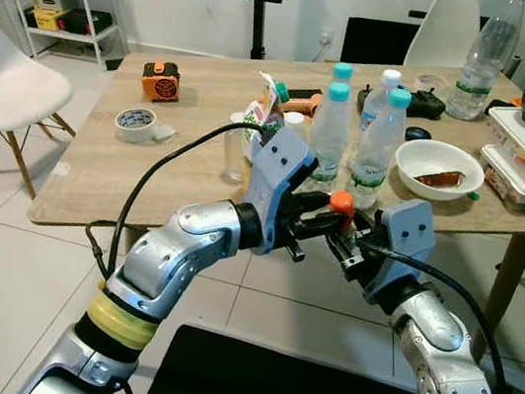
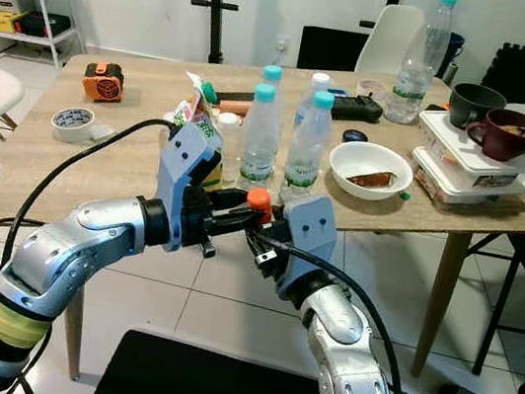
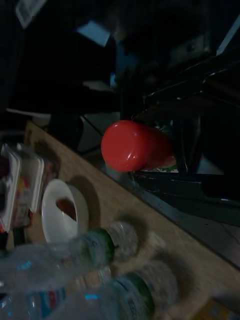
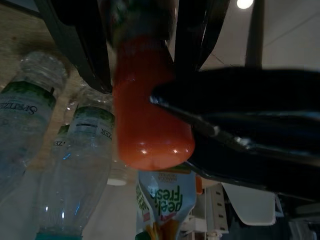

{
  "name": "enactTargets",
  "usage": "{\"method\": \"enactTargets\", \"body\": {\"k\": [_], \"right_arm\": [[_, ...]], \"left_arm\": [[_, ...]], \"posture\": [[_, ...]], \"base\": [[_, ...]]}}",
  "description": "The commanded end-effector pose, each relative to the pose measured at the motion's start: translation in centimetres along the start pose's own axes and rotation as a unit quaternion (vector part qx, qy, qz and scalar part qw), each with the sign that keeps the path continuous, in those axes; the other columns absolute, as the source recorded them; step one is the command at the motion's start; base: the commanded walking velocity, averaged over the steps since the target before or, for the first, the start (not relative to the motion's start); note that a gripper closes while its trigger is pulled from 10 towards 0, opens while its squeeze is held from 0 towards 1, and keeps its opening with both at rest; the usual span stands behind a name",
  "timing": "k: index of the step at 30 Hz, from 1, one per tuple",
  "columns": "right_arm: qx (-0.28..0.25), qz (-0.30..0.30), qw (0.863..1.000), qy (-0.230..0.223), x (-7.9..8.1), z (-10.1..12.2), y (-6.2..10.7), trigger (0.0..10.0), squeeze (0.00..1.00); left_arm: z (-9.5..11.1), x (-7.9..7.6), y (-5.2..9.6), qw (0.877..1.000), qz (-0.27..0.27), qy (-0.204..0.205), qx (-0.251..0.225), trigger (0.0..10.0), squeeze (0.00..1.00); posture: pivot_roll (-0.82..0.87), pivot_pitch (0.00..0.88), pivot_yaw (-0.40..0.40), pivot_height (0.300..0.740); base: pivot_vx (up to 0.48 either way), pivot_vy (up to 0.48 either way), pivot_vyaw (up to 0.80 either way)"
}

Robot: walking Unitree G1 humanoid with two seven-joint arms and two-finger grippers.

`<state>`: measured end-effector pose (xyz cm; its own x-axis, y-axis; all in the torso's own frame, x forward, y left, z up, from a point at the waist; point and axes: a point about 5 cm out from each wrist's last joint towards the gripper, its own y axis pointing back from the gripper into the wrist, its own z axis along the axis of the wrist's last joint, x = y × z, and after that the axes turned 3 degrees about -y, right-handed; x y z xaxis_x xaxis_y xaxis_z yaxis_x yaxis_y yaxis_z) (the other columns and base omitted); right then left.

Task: Restocking fridge

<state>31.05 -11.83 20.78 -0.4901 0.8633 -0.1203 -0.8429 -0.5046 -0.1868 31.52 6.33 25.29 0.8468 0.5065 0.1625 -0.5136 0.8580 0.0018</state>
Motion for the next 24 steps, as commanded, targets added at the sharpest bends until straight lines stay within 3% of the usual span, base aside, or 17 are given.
{"method": "enactTargets", "body": {"k": [1, 8, 9, 10, 11, 12, 14, 15, 24], "right_arm": [[0.012, -0.006, 1.0, -0.013, -0.24, -0.54, 0.13, 10.0, 0.0], [0.011, -0.008, 1.0, -0.016, -0.31, -0.56, 0.11, 10.0, 0.0], [0.01, -0.008, 1.0, -0.016, -0.31, -0.52, 0.1, 9.4, 0.0], [0.009, -0.008, 1.0, -0.016, -0.31, -0.49, 0.09, 7.5, 0.0], [0.009, -0.008, 1.0, -0.016, -0.31, -0.49, 0.09, 7.5, 0.0], [0.008, -0.008, 1.0, -0.016, -0.31, -0.47, 0.09, 3.8, 0.0], [0.008, -0.008, 1.0, -0.016, -0.31, -0.47, 0.09, 3.8, 0.0], [0.007, -0.007, 1.0, -0.016, -0.32, -0.41, 0.09, 0.0, 0.0], [0.004, -0.011, 1.0, -0.014, -0.49, -0.32, 0.15, 0.0, 0.0]], "left_arm": [[0.07, -0.36, 0.18, 1.0, -0.009, 0.003, -0.005, 10.0, 0.0], [-0.26, -0.59, 0.43, 1.0, -0.02, -0.004, 0.004, 10.0, 0.0], [-0.36, -0.5, 0.47, 1.0, -0.017, -0.004, 0.007, 10.0, 0.0], [-0.41, -0.44, 0.49, 1.0, -0.014, -0.005, 0.008, 10.0, 0.0], [-0.41, -0.44, 0.49, 1.0, -0.014, -0.005, 0.008, 10.0, 0.0], [-0.42, -0.41, 0.52, 1.0, -0.013, -0.005, 0.009, 10.0, 0.0], [-0.42, -0.41, 0.52, 1.0, -0.013, -0.005, 0.009, 10.0, 0.0], [-0.41, -0.39, 0.52, 1.0, -0.012, -0.005, 0.009, 10.0, 0.0], [-0.56, -0.34, 0.47, 1.0, -0.009, -0.01, 0.012, 10.0, 0.0]], "posture": [[-0.04, 0.169, 0.082, 0.74], [-0.04, 0.169, 0.083, 0.74], [-0.04, 0.169, 0.083, 0.74], [-0.04, 0.169, 0.082, 0.74], [-0.04, 0.169, 0.082, 0.74], [-0.04, 0.169, 0.082, 0.74], [-0.04, 0.169, 0.082, 0.74], [-0.04, 0.167, 0.082, 0.74], [-0.04, 0.162, 0.081, 0.74]], "base": [[0.0, 0.0, 0.0], [0.0, 0.0, 0.0], [0.0, 0.0, 0.0], [0.0, 0.0, 0.0], [0.0, 0.0, 0.0], [0.0, 0.0, 0.0], [0.0, 0.0, 0.0], [0.0, 0.0, 0.0], [0.0, 0.0, 0.0]]}}
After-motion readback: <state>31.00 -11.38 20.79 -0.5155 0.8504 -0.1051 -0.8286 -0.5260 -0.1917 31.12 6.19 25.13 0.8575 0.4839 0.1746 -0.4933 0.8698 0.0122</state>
